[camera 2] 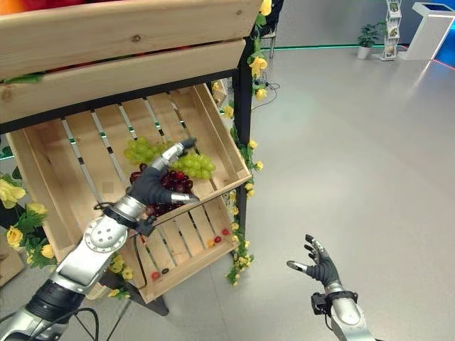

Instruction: Pick up the fruits from the basket on one side to the basket on the other side

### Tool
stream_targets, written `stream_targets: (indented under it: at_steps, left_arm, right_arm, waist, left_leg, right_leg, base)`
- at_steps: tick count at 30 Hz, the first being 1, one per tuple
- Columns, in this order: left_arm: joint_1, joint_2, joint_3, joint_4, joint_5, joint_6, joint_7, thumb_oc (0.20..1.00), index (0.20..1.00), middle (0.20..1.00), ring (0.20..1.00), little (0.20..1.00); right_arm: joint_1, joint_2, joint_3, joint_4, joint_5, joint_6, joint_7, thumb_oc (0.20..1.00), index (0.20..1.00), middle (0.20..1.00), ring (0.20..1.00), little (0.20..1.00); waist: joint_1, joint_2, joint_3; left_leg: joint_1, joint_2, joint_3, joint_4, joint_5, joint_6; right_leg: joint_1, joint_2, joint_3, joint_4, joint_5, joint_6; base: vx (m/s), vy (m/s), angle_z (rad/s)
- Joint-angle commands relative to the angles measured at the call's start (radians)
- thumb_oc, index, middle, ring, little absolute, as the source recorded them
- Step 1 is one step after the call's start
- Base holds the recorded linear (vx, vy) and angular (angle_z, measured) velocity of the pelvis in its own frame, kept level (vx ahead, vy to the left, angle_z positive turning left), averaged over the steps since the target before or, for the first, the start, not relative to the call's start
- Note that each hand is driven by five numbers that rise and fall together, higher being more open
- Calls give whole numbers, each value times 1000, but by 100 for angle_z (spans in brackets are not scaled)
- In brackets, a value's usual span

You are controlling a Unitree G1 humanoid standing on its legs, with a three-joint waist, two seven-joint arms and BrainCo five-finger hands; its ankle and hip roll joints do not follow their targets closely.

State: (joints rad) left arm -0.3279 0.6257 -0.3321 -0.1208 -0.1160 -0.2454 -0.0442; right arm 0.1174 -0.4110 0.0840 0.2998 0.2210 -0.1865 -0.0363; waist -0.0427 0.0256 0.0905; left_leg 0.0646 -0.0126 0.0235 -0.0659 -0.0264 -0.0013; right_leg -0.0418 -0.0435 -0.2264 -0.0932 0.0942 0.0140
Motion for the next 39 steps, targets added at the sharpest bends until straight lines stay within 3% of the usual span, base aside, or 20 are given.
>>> stream_targets:
  at_steps: [1,3,4,5,10,16,17,18,19,21,24,25,30,31,33,36,38,39]
  left_arm:
    - [-60,-28,-32,79,-72,-20,-39,1000,1000,1000,1000,1000]
    - [-31,-43,-55,91,-63,-7,-58,1000,1000,1000,1000,1000]
    - [-30,-44,-54,91,-63,-8,-58,1000,1000,1000,1000,1000]
    - [7,-55,-55,112,-52,-5,-67,1000,1000,1000,1000,1000]
    - [70,-83,-83,156,-34,2,-96,1000,1000,1000,1000,1000]
    - [141,-76,-30,138,-50,-18,-68,1000,1000,1000,1000,1000]
    - [187,-64,24,129,-56,-30,-49,1000,1000,1000,1000,1000]
    - [188,-64,24,128,-56,-29,-49,1000,1000,1000,1000,1000]
    - [229,-69,77,126,-55,-35,-22,1000,1000,1000,1000,1000]
    - [265,-84,110,146,-59,-52,-1,1000,1000,1000,1000,1000]
    - [289,-112,138,193,-46,-66,51,1000,1000,1000,1000,1000]
    - [305,-138,163,234,-62,-70,84,1000,1000,1000,1000,1000]
    - [340,-145,216,248,-74,-78,112,1000,1000,1000,1000,1000]
    - [354,-137,231,240,-83,-82,121,1000,1000,1000,1000,1000]
    - [362,-138,249,240,-104,-84,123,1000,1000,1000,1000,1000]
    - [356,-156,260,263,-142,-83,138,1000,1000,1000,1000,1000]
    - [365,-173,258,291,-135,-88,157,1000,1000,1000,1000,1000]
    - [358,-179,257,322,-139,-87,166,1000,1000,1000,1000,1000]
  right_arm:
    - [-81,-46,-54,-46,34,-81,-36,1000,1000,1000,1000,1000]
    - [-118,-56,-44,-27,27,-80,-48,1000,1000,1000,1000,1000]
    - [-119,-57,-42,-26,27,-81,-49,1000,1000,1000,1000,1000]
    - [-150,-63,-30,-13,26,-76,-48,1000,1000,1000,1000,1000]
    - [-124,-44,-71,-27,16,-77,-66,1000,1000,1000,1000,1000]
    - [-127,-9,-83,-19,21,-74,-68,1000,1000,1000,1000,1000]
    - [-141,17,-76,-21,28,-72,-68,1000,1000,1000,1000,1000]
    - [-141,17,-76,-21,28,-72,-68,1000,1000,1000,1000,1000]
    - [-154,40,-70,-21,30,-74,-77,1000,1000,1000,1000,1000]
    - [-137,49,-66,-21,34,-81,-77,1000,1000,1000,1000,1000]
    - [-122,60,-71,-9,39,-89,-85,1000,1000,1000,1000,1000]
    - [-120,69,-69,37,37,-95,-98,1000,1000,1000,1000,1000]
    - [-126,70,-56,53,17,-89,-107,1000,1000,1000,1000,1000]
    - [-134,68,-42,30,10,-88,-102,1000,1000,1000,1000,1000]
    - [-137,67,-26,2,7,-87,-90,1000,1000,1000,1000,1000]
    - [-137,61,1,-29,-8,-89,-80,1000,1000,1000,1000,1000]
    - [-127,59,26,-4,-10,-93,-73,1000,1000,1000,1000,1000]
    - [-131,54,38,14,-9,-91,-80,1000,1000,1000,1000,1000]
  waist:
    - [-16,-39,23]
    - [-4,-41,34]
    - [-2,-39,33]
    - [4,-36,30]
    - [-33,-25,12]
    - [-41,-51,50]
    - [-23,-67,61]
    - [-22,-67,60]
    - [25,-65,59]
    - [23,-61,59]
    - [27,-68,44]
    - [38,-71,27]
    - [58,-91,1]
    - [71,-100,-6]
    - [83,-113,-10]
    - [84,-124,-5]
    - [78,-110,2]
    - [69,-105,4]
  left_leg:
    - [-91,-15,-88,190,-65,-41]
    - [-102,-90,-210,253,-92,-26]
    - [-105,-89,-207,258,-98,-25]
    - [-99,-133,-261,255,-104,2]
    - [-58,-99,-178,164,-96,23]
    - [-77,-99,-82,101,-71,52]
    - [-109,-77,-26,105,-59,51]
    - [-110,-77,-25,105,-60,51]
    - [-129,-42,41,113,-48,44]
    - [-115,-23,57,93,-37,42]
    - [-118,-12,74,86,-26,46]
    - [-130,6,88,94,-23,44]
    - [-150,35,120,116,-23,25]
    - [-155,55,144,127,-22,11]
    - [-160,73,164,142,-23,-4]
    - [-149,121,169,149,-14,-39]
    - [-120,184,143,137,7,-64]
    - [-119,211,132,132,28,-75]
  right_leg:
    - [51,-2,60,75,-111,59]
    - [15,8,117,99,-100,58]
    - [11,9,120,104,-104,59]
    - [-28,20,188,117,-82,65]
    - [-65,10,225,113,-38,97]
    - [-172,-2,277,126,55,160]
    - [-210,-25,213,130,72,173]
    - [-212,-24,215,131,72,173]
    - [-187,-78,44,154,11,157]
    - [-138,-83,71,208,-45,142]
    - [-109,-87,104,250,-75,133]
    - [-66,-124,91,248,-82,132]
    - [-4,-213,70,211,-15,162]
    - [4,-256,32,194,27,179]
    - [10,-270,5,160,43,191]
    - [-16,-248,7,139,15,191]
    - [-15,-194,23,181,-88,167]
    - [-29,-163,37,202,-108,148]
  base:
    - [-148,-10,-13]
    - [-95,25,-25]
    - [-98,84,-77]
    - [-92,105,-96]
    - [-107,172,-98]
    - [-237,130,-81]
    - [-203,7,-109]
    - [-330,32,-129]
    - [-154,34,-110]
    - [-137,23,-137]
    - [-123,-54,-51]
    - [-73,-147,-28]
    - [-51,-180,-40]
    - [-31,-247,-32]
    - [-26,-349,-58]
    - [37,-416,-93]
    - [98,-452,-63]
    - [84,-472,-14]
